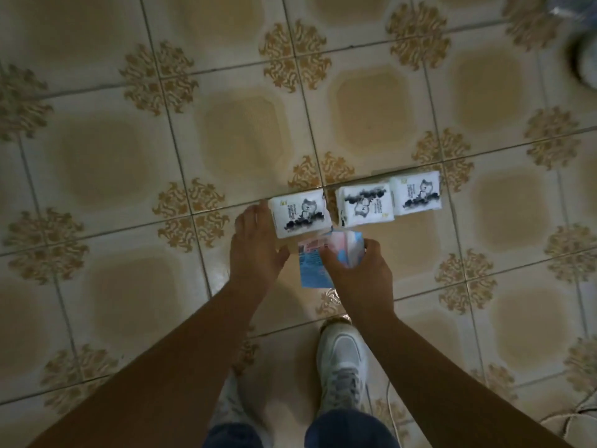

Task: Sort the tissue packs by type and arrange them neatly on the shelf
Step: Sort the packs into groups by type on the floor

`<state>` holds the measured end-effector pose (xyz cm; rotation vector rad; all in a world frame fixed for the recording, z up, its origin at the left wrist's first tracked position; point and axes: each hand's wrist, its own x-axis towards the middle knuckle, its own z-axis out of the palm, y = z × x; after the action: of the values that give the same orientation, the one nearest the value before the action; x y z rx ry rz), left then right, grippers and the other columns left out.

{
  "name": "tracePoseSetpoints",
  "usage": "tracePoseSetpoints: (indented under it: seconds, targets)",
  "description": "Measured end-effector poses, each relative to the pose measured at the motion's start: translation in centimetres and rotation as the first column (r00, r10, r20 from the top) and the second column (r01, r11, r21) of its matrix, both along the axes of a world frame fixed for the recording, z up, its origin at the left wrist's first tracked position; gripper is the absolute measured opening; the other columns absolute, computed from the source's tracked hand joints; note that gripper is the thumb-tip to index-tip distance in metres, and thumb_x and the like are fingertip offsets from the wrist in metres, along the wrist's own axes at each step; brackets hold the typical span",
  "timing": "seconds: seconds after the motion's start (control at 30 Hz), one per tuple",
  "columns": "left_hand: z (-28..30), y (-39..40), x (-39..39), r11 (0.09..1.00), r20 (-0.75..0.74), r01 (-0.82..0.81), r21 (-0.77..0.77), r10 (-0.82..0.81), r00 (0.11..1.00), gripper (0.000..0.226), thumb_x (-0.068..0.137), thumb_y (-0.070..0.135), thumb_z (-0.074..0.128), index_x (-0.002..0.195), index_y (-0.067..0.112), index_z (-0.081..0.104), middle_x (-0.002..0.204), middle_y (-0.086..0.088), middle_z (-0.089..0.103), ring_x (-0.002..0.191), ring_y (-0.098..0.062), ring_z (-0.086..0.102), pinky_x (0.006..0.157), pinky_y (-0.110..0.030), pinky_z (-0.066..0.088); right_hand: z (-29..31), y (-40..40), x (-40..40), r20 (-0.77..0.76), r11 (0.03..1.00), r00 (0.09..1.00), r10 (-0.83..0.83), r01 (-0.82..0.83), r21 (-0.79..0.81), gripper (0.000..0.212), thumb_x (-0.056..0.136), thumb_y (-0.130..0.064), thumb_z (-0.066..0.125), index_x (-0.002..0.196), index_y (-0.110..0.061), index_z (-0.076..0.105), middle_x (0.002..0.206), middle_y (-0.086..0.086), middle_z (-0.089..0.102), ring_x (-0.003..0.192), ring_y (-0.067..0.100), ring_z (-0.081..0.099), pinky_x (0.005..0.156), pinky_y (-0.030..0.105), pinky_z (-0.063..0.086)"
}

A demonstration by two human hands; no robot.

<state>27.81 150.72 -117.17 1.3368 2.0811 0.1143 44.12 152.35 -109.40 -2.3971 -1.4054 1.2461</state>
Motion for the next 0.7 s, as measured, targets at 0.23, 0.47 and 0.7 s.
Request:
tracePoseSetpoints:
  seconds: [0.23, 0.47, 0.7]
  targets:
    - [-3.9, 3.8, 1.3, 0.963, 0.003, 0.212, -0.168, -0.214, 0.977, 0.095, 0.072, 0.024, 0.082, 0.148, 0.019, 0.026, 0.138, -0.013, 0.033, 0.102, -0.038, 0.060, 0.079, -0.044, 0.053, -1.9, -1.3, 4.8, -0.003, 0.988, 0.991, -0.130, 0.130, -0.082, 0.044, 0.082, -0.052, 0.070, 0.105, -0.025, 0.044, 0.096, -0.002, 0.058, 0.085, 0.014, 0.058, 0.065, 0.022, 0.043]
    - [-0.4, -1.2, 6.2, 0.895, 0.199, 0.314, -0.316, -0.261, 0.945, 0.086, 0.070, 0.018, 0.083, 0.141, 0.020, 0.035, 0.134, -0.011, 0.031, 0.097, -0.034, 0.063, 0.081, -0.037, 0.055, -0.2, -2.6, 9.2, 0.117, 0.967, 0.965, -0.235, 0.244, -0.074, 0.052, 0.082, -0.052, 0.069, 0.115, -0.016, 0.051, 0.102, 0.005, 0.062, 0.085, 0.019, 0.056, 0.072, 0.028, 0.042]
    - [-0.9, 1.9, 11.5, 0.935, 0.322, 0.308, -0.173, -0.242, 0.915, 0.090, 0.080, 0.015, 0.078, 0.152, 0.022, 0.025, 0.136, -0.014, 0.033, 0.111, -0.032, 0.058, 0.087, -0.037, 0.051, -1.1, -2.2, 10.7, 0.178, 0.972, 0.959, -0.220, 0.200, 0.127, 0.073, 0.071, -0.070, 0.064, 0.117, -0.016, 0.048, 0.105, 0.004, 0.059, 0.097, 0.026, 0.060, 0.081, 0.045, 0.054]
